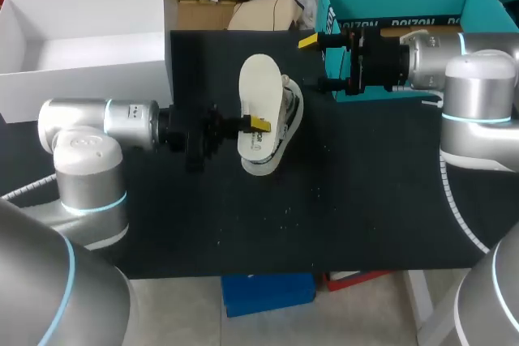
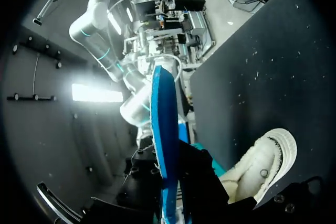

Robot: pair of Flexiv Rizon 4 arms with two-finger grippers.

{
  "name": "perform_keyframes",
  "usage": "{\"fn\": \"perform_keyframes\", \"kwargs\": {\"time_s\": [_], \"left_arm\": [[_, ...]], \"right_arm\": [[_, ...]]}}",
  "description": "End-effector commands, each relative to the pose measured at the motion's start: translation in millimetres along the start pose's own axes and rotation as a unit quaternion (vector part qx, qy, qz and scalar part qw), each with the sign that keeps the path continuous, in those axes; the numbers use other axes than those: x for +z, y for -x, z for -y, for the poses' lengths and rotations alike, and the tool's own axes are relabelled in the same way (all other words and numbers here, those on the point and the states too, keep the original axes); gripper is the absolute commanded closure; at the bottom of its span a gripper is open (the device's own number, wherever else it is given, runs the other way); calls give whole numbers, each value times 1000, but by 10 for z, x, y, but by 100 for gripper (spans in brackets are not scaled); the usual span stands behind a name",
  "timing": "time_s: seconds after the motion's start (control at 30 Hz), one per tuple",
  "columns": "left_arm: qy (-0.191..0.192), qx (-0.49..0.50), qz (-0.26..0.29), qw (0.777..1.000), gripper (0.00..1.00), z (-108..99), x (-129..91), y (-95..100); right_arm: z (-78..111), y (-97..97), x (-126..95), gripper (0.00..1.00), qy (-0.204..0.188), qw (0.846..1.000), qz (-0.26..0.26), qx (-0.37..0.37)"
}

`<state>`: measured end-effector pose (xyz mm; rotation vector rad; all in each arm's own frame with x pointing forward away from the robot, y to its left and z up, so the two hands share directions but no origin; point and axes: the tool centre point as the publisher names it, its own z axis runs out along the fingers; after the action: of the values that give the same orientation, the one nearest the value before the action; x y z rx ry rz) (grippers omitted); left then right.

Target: Take the shoe out of the shoebox, open the shoe tongue, remove and reinsert the insole, then place the shoe into the shoebox

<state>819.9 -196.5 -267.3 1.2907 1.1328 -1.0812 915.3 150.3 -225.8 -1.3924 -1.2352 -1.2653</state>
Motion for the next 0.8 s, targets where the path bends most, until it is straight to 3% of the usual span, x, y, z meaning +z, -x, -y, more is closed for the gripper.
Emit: {"fn": "perform_keyframes", "kwargs": {"time_s": [0.03,0.5,0.8], "left_arm": [[-15,4,-13,1000,100,-138,66,35],[-21,-4,-7,1000,100,-155,49,38],[-21,-4,-7,1000,100,-155,49,38]], "right_arm": [[4,3,16,0,2,1000,0,0],[4,3,16,0,2,1000,0,0],[36,94,160,0,-54,998,-6,-42]]}}
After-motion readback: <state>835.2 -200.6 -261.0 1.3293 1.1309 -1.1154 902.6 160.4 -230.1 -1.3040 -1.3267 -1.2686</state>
